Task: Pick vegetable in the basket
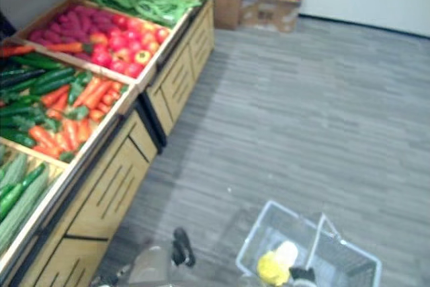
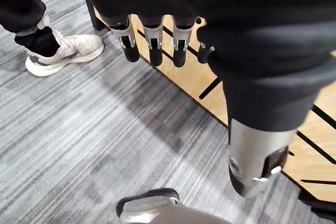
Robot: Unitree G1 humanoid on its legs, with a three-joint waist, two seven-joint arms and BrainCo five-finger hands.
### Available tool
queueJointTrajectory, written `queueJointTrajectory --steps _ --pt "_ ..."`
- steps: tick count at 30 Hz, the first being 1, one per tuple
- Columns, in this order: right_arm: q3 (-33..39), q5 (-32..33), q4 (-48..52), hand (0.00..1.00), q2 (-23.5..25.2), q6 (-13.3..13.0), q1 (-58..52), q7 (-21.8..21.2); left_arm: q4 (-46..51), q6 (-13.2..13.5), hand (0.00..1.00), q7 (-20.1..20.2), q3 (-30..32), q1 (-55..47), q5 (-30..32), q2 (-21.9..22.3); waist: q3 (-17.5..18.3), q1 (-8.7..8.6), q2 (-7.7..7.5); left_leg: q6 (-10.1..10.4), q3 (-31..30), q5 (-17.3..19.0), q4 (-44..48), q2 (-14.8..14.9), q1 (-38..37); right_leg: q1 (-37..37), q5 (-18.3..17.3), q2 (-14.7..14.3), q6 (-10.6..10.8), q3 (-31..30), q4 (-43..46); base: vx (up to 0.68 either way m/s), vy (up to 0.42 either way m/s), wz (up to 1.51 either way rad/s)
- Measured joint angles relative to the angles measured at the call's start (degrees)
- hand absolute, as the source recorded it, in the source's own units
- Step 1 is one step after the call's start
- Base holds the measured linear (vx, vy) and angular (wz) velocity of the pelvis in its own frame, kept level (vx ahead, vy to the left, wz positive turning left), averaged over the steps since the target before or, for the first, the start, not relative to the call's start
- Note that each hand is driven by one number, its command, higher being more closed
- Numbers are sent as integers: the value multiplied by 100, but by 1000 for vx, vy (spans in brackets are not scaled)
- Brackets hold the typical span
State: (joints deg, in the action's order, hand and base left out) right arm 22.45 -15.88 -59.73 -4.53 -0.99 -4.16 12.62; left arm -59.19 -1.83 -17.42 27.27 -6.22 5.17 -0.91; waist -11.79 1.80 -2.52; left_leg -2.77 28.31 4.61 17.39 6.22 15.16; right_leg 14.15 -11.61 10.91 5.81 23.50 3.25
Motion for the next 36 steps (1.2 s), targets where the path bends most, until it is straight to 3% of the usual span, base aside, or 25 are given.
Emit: queueJointTrajectory --steps 2,3,6,7,8,10,12,14,17,19,20,21,22,23,24,26,29,33,36 --pt "-71 -27 -42 100 5 -5 81 -32 -2 -6 0 1 6 27 1 -23 4 35 -12 -104 -32 86 130 -35 69 35 219 -2 8 -52 -86 331 132 34" --pt "-150 -90 -118 100 4 -18 148 -81 -41 -11 0 -2 14 20 9 -44 9 69 -17 -235 16 169 115 -130 -66 150 468 61 176 -127 24 349 148 37" --pt "-178 -169 -144 100 -20 -56 185 -104 -142 -19 0 1 51 -14 13 -55 43 185 -43 -262 30 203 -217 -326 -442 -23 504 273 228 -357 858 280 148 26" --pt "-187 -219 -147 100 -85 -83 192 -116 -176 -46 0 4 58 -72 14 -54 103 195 -61 -238 -75 275 -419 -411 -612 -390 548 426 307 -498 1842 217 118 39" --pt "-238 -228 -124 100 -153 -111 240 -115 -186 -85 0 18 38 -125 15 -96 173 183 -70 -212 -216 346 -569 -540 -785 -910 843 652 615 -799 3052 215 106 46" --pt "-311 -230 -120 100 -239 -121 256 -122 -201 -136 0 31 -13 -138 14 -157 174 112 -134 -203 -547 412 -685 -695 -1054 -1438 1561 759 743 -1239 4373 254 58 81" --pt "-332 -225 -143 100 -223 -132 247 -135 -203 -140 0 30 -67 -185 13 -178 136 7 -158 -229 -1100 436 -889 -810 -1552 -2133 814 793 463 -1314 5661 321 10 119" --pt "-335 -225 -117 100 -236 -229 224 -113 -179 -140 0 28 -104 -221 12 -184 132 -29 -159 -181 -1515 456 -1025 -809 -1871 -2474 197 850 200 -1000 5364 247 -66 114" --pt "-339 -225 -86 100 -241 -259 249 -107 -176 -122 0 23 -51 -126 12 -157 126 -20 -153 -86 -2136 481 -1035 -751 -1926 -2761 121 783 105 -977 4057 246 -192 127" --pt "-435 -226 -93 100 -193 -272 305 -143 -185 -124 0 19 110 -115 10 -126 126 0 -140 146 -2713 508 -1034 -584 -1942 -2754 193 505 138 -1436 2354 333 -367 121" --pt "-435 -226 -92 100 -181 -272 320 -160 -188 -125 0 19 175 -107 10 -118 121 0 -143 210 -2848 516 -1035 -537 -1926 -2741 221 456 158 -1548 1947 390 -519 131" --pt "-433 -229 -92 100 -113 -273 370 -184 -194 -124 0 19 315 -107 12 -109 92 22 -193 443 -3191 610 -1030 -417 -1929 -2630 665 391 163 -1883 857 310 -476 101" --pt "-433 -232 -92 100 -78 -273 371 -196 -199 -124 0 19 385 -121 12 -114 82 32 -255 553 -3260 666 -1017 -407 -1920 -2552 842 417 186 -1992 565 284 -510 97" --pt "-427 -233 -98 100 -54 -271 371 -205 -222 -124 0 20 474 -121 13 -147 66 51 -331 654 -3383 730 -1009 -382 -1947 -2460 1271 411 407 -1982 538 171 -435 65" --pt "-415 -232 -133 100 -72 -268 387 -221 -328 -121 0 21 527 -56 12 -52 5 65 -212 723 -3401 765 -1017 -218 -1957 -2405 1252 259 390 -1807 675 213 -448 83" --pt "-306 -232 -130 100 -211 -266 423 -222 -363 -123 0 34 652 -67 14 70 4 9 40 825 -3196 449 -1201 74 -1973 -2461 683 157 204 -1362 1237 236 -384 90" --pt "-331 -232 -147 100 -249 -221 435 -323 -399 -121 0 33 668 -66 12 81 40 4 130 1135 -3224 101 -1522 375 -2035 -2442 373 -2 -3 -936 1602 216 -287 62" --pt "-498 -230 -171 100 -245 -223 455 -326 -363 -115 0 32 627 -52 -2 70 42 -30 142 1283 -3392 -196 -1523 542 -1816 -2248 260 -70 -134 -445 1595 179 -171 66" --pt "-494 -227 -204 100 -234 -217 455 -320 -344 -101 0 17 431 -20 -2 40 39 -54 138 1278 -3063 -525 -1531 535 -1606 -2010 265 -12 -140 -82 1263 124 -57 78"
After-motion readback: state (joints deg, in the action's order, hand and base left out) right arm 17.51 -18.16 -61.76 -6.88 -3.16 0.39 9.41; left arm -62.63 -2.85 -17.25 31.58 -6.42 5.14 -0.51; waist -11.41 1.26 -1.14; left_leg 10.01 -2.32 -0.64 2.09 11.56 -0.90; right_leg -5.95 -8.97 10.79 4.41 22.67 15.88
